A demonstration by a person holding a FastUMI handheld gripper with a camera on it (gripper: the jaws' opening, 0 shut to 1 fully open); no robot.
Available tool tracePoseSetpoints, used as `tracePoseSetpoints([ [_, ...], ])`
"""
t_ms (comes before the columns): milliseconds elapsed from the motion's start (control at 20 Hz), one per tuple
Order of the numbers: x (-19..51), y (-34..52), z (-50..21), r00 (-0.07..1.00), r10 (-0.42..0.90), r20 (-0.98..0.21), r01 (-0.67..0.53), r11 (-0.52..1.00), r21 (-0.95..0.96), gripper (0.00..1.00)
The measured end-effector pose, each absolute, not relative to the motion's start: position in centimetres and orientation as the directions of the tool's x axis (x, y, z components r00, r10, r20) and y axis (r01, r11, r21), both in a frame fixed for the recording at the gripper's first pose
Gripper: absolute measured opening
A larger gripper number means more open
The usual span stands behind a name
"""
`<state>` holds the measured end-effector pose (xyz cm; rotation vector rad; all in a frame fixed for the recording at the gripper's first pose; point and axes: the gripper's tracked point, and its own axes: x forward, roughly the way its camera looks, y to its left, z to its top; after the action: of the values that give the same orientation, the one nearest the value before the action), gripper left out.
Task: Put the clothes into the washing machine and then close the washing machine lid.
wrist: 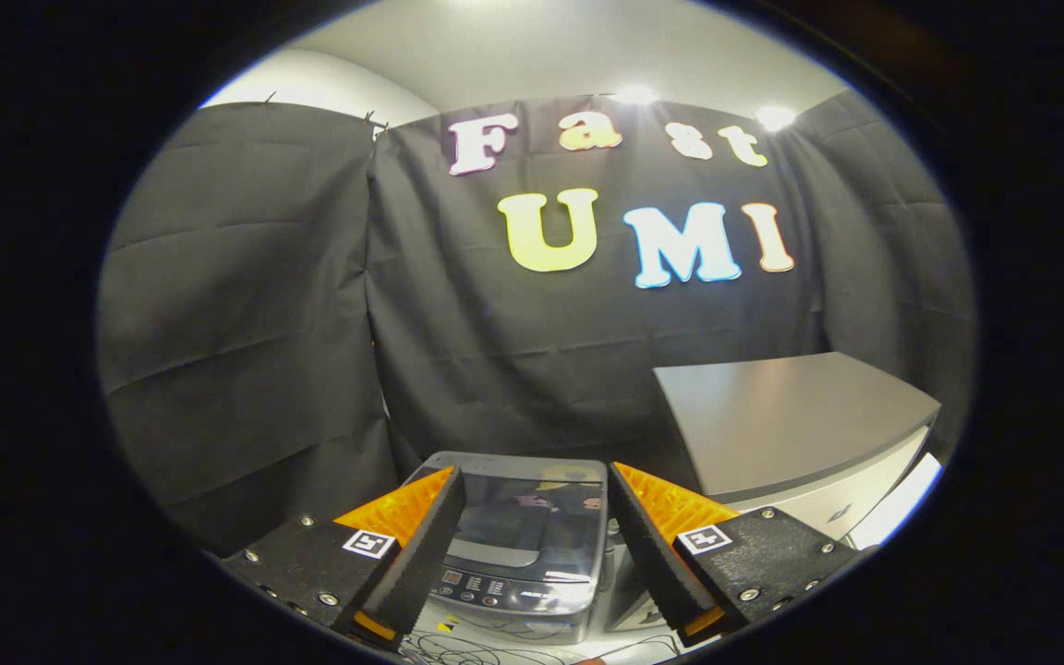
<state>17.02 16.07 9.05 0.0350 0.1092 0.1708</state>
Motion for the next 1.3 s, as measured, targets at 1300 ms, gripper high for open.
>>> tracePoseSetpoints([
  [1300, 4.7, -7.4, 6.0, 1.0, -0.021, 0.002, 0.02, 0.997, 0.08, 0.95],
])
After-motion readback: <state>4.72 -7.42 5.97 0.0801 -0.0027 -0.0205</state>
